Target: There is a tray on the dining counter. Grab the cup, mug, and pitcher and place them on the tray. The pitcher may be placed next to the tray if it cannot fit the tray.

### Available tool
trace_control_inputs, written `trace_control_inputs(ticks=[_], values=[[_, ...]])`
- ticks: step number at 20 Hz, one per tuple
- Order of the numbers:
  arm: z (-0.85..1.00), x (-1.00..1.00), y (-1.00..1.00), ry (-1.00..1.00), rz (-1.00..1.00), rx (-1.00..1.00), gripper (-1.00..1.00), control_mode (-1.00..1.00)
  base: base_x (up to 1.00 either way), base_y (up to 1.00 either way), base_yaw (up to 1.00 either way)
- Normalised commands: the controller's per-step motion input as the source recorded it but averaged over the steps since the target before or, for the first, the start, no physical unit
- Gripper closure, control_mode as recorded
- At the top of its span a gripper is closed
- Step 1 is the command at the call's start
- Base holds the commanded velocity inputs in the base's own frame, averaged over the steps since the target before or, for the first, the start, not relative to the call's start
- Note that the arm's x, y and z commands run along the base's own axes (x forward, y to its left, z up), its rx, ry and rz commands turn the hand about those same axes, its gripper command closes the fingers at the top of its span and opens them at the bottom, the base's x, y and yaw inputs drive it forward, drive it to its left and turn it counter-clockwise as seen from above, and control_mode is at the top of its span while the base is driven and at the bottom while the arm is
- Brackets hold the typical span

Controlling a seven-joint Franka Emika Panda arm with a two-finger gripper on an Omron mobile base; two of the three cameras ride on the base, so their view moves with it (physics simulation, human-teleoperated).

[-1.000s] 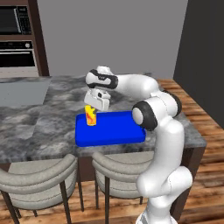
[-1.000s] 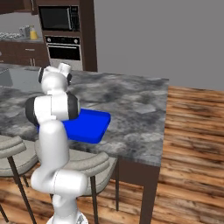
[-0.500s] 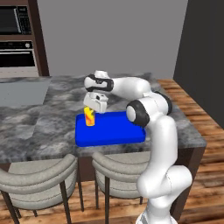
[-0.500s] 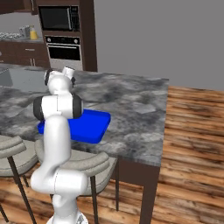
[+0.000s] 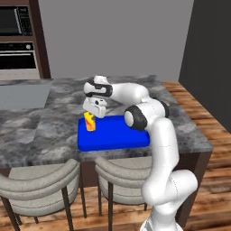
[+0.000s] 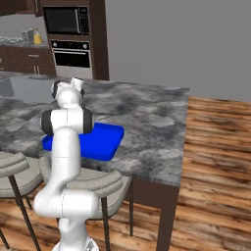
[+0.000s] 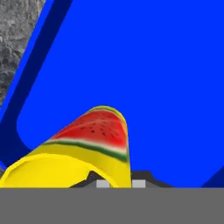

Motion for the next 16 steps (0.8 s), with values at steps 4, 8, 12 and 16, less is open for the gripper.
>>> trace_control_inputs(ticks=[4, 8, 12, 16], values=[[-0.14, 0.32, 0.09, 0.00, 0.00, 0.00, 1.00, -1.00, 0.00, 0.00, 0.00], [-0.06, 0.07, 0.01, -0.08, 0.00, 0.00, 1.00, -1.00, 0.00, 0.00, 0.00], [-0.15, 0.00, 0.00, -0.14, 0.00, 0.00, 1.00, -1.00, 0.00, 0.00, 0.00], [-0.35, 0.00, 0.00, -0.07, 0.00, 0.01, 1.00, -1.00, 0.00, 0.00, 0.00]])
